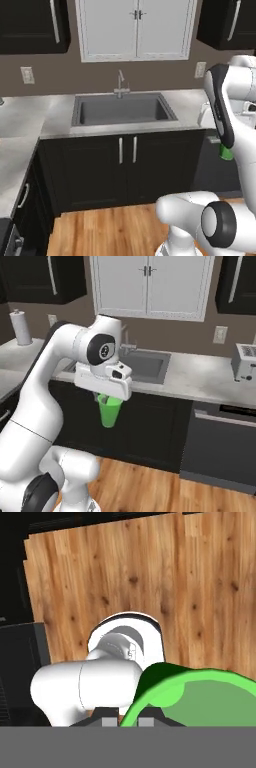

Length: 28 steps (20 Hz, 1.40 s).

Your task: Pick the cup and bowl from the counter and place them on the counter next to the sink.

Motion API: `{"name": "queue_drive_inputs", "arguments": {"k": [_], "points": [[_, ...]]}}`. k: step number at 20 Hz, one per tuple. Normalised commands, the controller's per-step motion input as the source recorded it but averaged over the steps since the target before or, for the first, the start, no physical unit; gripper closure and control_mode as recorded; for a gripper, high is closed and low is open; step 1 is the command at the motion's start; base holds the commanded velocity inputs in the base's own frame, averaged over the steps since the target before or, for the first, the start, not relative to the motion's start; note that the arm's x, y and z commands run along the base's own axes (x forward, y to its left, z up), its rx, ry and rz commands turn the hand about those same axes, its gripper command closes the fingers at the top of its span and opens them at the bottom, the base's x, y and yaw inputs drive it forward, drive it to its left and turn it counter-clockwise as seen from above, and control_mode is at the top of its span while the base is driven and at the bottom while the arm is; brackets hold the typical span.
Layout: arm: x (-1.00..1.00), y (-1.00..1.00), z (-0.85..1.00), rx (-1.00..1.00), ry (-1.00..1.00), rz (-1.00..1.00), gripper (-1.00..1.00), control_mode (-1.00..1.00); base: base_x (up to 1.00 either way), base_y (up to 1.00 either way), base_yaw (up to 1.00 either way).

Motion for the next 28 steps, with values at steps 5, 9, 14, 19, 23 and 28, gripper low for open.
{"name": "queue_drive_inputs", "arguments": {"k": [5,9,14,19,23,28], "points": [[0.00,0.00,0.00,0.00,0.00,0.00,1.00,1.00,1.00,-0.03,0.00],[0.00,0.00,0.00,0.00,0.00,0.00,1.00,1.00,1.00,-0.09,0.00],[0.00,0.00,0.00,0.00,0.00,0.00,1.00,1.00,0.61,-0.20,-0.09],[0.00,0.00,0.00,0.00,0.00,0.00,1.00,1.00,0.37,0.00,-0.33],[0.00,0.00,0.00,0.00,0.00,0.00,1.00,1.00,0.06,-0.01,-0.14],[0.00,0.00,0.00,0.00,0.00,0.00,1.00,1.00,0.00,0.00,0.00]]}}
